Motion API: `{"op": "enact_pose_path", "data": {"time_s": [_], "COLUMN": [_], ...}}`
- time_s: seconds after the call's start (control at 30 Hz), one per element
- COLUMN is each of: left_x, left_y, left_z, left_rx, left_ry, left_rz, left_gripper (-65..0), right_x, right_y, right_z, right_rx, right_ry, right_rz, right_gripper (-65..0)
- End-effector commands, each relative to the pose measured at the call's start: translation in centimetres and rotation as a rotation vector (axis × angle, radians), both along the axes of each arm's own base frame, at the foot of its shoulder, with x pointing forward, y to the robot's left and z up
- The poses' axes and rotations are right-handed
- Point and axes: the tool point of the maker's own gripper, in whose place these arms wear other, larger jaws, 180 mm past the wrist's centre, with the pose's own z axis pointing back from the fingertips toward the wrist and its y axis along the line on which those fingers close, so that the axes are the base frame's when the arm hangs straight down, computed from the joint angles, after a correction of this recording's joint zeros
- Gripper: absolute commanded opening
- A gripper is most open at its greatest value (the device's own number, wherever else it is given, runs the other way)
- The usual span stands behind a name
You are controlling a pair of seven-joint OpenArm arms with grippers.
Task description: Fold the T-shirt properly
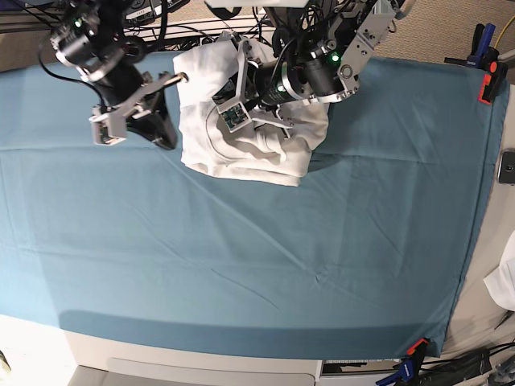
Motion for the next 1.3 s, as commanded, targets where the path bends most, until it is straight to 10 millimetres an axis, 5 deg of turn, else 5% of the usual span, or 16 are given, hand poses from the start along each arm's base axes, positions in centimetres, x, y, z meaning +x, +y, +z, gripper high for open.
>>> {"op": "enact_pose_path", "data": {"time_s": [0.0, 0.33, 0.47, 0.63, 0.8, 0.97, 1.07, 1.27], "left_x": [0.2, -0.1, -0.3, -1.1, -1.8, -2.6, -2.9, -3.4], "left_y": [-0.5, 0.7, 0.8, 0.9, 1.0, 1.2, 1.6, 2.2], "left_z": [1.2, 0.1, -0.2, -0.7, -1.1, -1.7, -2.1, -2.7], "left_rx": [-0.046, 0.009, 0.014, 0.023, 0.034, 0.045, 0.058, 0.084], "left_ry": [-0.023, -0.015, -0.005, 0.022, 0.044, 0.071, 0.078, 0.087], "left_rz": [-0.002, -0.012, -0.013, -0.016, -0.018, -0.021, -0.026, -0.039], "left_gripper": [-65.0, -65.0, -65.0, -65.0, -65.0, -65.0, -65.0, -64.9], "right_x": [0.7, 3.5, 4.5, 5.9, 7.4, 9.0, 8.5, 7.2], "right_y": [0.5, 4.3, 6.3, 6.5, 4.7, -0.1, -2.9, -4.8], "right_z": [0.8, -4.6, -5.8, -6.2, -5.5, -4.3, -3.8, -6.4], "right_rx": [0.016, 0.127, 0.109, 0.049, 0.01, -0.014, 0.031, 0.168], "right_ry": [-0.046, 0.073, 0.094, 0.087, 0.063, 0.028, 0.047, 0.173], "right_rz": [0.01, 0.103, 0.163, 0.175, 0.129, 0.0, -0.054, -0.081], "right_gripper": [-65.0, -65.0, -65.0, -65.0, -65.0, -44.4, -41.3, -36.0]}}
